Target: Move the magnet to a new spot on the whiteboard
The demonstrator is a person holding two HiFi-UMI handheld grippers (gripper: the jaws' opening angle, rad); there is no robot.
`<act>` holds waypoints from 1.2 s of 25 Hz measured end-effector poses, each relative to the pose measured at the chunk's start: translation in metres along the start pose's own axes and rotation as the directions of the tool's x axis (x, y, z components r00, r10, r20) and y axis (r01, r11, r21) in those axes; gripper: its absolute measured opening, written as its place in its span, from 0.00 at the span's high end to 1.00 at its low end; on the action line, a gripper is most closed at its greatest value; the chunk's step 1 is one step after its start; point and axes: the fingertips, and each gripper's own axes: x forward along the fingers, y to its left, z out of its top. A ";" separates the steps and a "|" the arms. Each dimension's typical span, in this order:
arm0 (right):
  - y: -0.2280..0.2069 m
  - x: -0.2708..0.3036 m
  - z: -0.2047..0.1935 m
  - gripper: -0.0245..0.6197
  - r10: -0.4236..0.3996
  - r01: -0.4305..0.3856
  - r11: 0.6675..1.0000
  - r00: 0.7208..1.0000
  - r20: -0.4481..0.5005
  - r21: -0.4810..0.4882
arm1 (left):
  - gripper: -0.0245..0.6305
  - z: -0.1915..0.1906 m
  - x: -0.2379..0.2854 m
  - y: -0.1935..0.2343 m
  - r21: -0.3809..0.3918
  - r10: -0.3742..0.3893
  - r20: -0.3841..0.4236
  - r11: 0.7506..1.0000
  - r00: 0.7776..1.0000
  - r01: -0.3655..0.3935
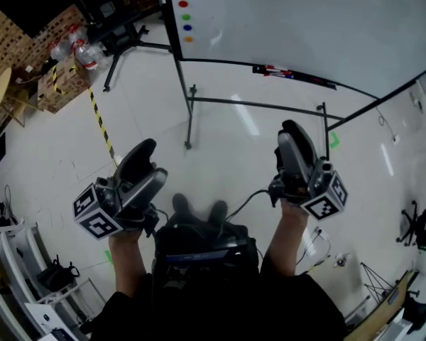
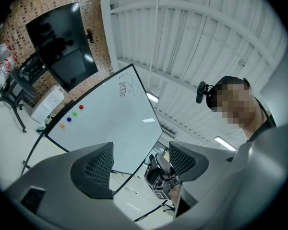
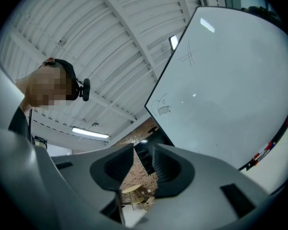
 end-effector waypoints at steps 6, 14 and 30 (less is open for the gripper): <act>0.013 -0.004 0.005 0.74 0.006 -0.005 1.000 0.999 0.034 -0.023 | 0.42 0.004 0.001 -0.005 0.003 -0.039 -0.010 0.999 0.999 0.039; 0.041 0.016 0.005 0.74 0.012 -0.009 0.996 0.999 0.043 -0.084 | 0.42 0.028 -0.008 -0.001 0.004 -0.096 0.006 0.995 0.995 0.096; 0.070 0.037 -0.036 0.77 -0.007 0.004 0.994 1.000 -0.019 -0.110 | 0.42 0.042 -0.052 0.013 -0.025 -0.109 0.045 0.994 0.993 0.110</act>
